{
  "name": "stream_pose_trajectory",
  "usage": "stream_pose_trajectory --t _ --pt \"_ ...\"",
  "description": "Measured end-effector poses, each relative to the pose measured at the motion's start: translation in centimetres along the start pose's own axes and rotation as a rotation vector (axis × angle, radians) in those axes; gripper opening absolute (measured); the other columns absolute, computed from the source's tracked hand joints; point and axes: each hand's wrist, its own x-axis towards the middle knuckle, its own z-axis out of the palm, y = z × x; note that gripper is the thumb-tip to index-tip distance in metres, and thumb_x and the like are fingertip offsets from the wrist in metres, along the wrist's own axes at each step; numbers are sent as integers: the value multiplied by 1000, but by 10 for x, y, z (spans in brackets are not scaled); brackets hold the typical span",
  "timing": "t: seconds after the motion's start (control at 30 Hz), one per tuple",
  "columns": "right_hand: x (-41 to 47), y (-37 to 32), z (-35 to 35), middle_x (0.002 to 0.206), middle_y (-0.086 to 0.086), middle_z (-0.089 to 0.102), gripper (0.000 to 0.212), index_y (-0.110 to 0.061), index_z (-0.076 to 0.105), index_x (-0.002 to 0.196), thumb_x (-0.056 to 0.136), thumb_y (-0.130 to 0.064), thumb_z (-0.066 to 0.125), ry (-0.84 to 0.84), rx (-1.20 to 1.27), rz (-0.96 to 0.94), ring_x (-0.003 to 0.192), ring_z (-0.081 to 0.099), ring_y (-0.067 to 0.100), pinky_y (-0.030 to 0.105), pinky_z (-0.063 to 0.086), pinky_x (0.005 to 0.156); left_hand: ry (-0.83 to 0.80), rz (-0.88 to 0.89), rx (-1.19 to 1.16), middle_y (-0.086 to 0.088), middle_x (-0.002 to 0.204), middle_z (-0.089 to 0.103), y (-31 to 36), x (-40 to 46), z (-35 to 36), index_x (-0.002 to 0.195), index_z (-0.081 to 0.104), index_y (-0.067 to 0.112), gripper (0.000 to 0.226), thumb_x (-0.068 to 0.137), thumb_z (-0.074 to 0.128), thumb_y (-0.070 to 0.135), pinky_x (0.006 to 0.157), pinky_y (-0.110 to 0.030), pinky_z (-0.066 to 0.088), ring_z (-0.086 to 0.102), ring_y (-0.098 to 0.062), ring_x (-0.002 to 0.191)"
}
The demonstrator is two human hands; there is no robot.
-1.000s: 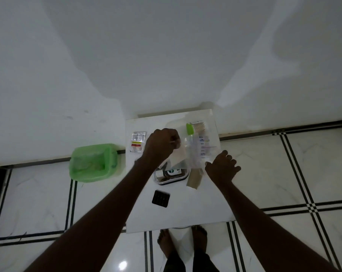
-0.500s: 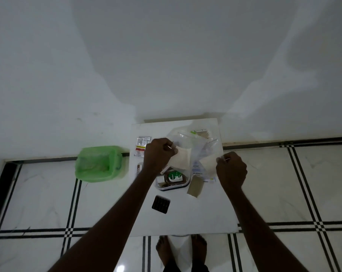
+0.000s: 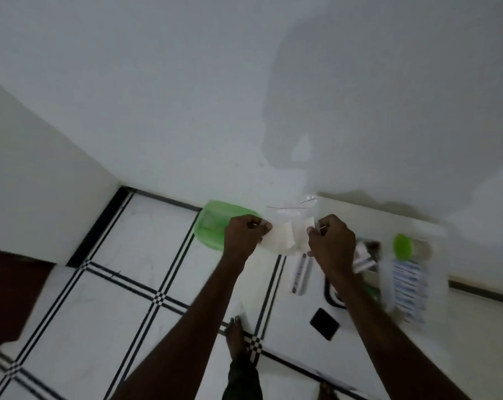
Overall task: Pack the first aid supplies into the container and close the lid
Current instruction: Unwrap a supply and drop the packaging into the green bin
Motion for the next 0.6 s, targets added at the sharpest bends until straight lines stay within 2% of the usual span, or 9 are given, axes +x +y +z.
stream_pose_trajectory --t 0.13,0.27,0.33,0.4,0.5,0.6 --pt "12 -37 112 71 5 67 11 -17 51 73 74 -17 62 -97 -83 -6 61 68 34 41 56 67 99 -113 -14 -7 60 65 -58 65 -71 82 75 4 18 78 80 21 57 -24 42 55 -14 50" --pt "36 -40 219 69 9 67 9 -7 53 76 67 -6 53 -196 -198 53 64 68 36 32 50 65 112 -212 18 -10 68 72 -126 141 -108 83 75 9 18 77 80 25 64 -26 47 63 -20 58" --pt "53 -32 281 59 3 62 8 -6 53 72 65 -2 52 -263 -210 116 55 69 32 29 47 57 93 -253 22 -14 75 76 -165 189 -118 87 75 8 19 77 80 23 66 -26 49 67 -22 61" --pt "72 -13 340 54 0 62 9 -4 56 71 64 -2 51 -316 -214 197 44 67 25 30 50 53 71 -297 22 -16 80 77 -211 235 -121 90 75 6 23 74 80 23 70 -34 56 74 -28 70" --pt "105 36 434 58 3 66 18 -2 61 77 63 -1 50 -336 -209 306 35 63 19 34 56 51 44 -346 14 -16 84 78 -289 307 -113 89 76 5 39 59 75 31 77 -46 61 74 -34 80" --pt "128 60 483 58 2 66 17 2 63 86 74 0 52 -340 -233 416 42 67 22 30 56 53 21 -407 24 -19 78 75 -334 349 -107 82 74 0 40 58 73 32 75 -46 61 69 -30 68"
